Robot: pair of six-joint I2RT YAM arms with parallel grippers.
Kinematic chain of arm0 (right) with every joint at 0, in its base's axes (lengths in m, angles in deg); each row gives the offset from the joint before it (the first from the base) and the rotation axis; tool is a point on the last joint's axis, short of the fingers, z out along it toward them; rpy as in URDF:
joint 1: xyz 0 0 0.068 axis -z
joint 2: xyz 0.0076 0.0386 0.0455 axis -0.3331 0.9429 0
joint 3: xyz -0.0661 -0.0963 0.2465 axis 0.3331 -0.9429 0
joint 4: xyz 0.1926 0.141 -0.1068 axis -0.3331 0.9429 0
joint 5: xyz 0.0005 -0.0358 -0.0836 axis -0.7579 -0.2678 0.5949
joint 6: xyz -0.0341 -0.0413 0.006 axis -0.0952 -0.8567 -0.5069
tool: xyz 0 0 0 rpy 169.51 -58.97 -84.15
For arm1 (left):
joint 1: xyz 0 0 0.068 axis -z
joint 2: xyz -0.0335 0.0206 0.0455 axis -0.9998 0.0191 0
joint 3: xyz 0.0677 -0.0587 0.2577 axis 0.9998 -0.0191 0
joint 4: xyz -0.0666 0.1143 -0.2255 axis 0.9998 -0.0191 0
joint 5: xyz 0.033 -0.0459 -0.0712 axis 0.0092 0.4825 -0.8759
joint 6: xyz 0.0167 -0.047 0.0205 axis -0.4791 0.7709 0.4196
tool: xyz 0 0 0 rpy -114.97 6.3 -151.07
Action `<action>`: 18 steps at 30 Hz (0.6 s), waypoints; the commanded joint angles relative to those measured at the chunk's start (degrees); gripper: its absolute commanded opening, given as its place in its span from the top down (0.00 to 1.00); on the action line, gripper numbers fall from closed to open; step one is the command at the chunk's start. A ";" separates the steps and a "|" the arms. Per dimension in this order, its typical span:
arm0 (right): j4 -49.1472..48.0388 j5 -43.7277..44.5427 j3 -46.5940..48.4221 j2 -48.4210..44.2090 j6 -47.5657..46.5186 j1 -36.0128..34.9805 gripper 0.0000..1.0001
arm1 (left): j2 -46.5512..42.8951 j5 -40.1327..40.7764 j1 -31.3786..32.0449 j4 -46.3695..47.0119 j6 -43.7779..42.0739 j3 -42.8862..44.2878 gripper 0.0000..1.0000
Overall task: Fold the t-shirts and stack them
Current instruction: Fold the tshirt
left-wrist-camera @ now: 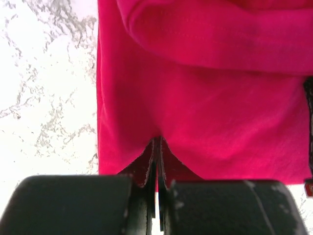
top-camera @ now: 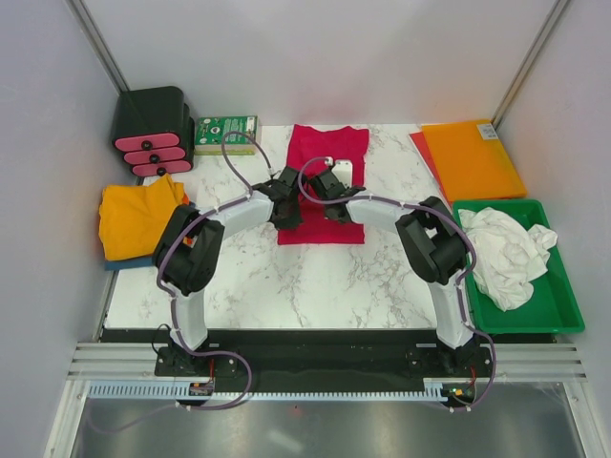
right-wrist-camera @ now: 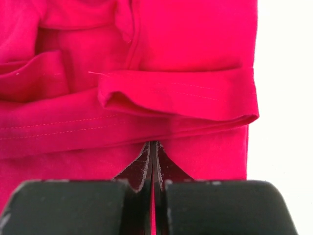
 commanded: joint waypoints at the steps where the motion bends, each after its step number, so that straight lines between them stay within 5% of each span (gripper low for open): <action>1: -1.76 2.12 6.23 2.12 -0.23 1.54 1.00 | 0.80 0.11 4.30 -0.68 1.33 -1.43 0.98; 18: 0.27 3.17 17.94 7.67 -2.69 7.00 1.00 | 0.54 1.42 5.26 -0.33 0.98 -2.48 0.98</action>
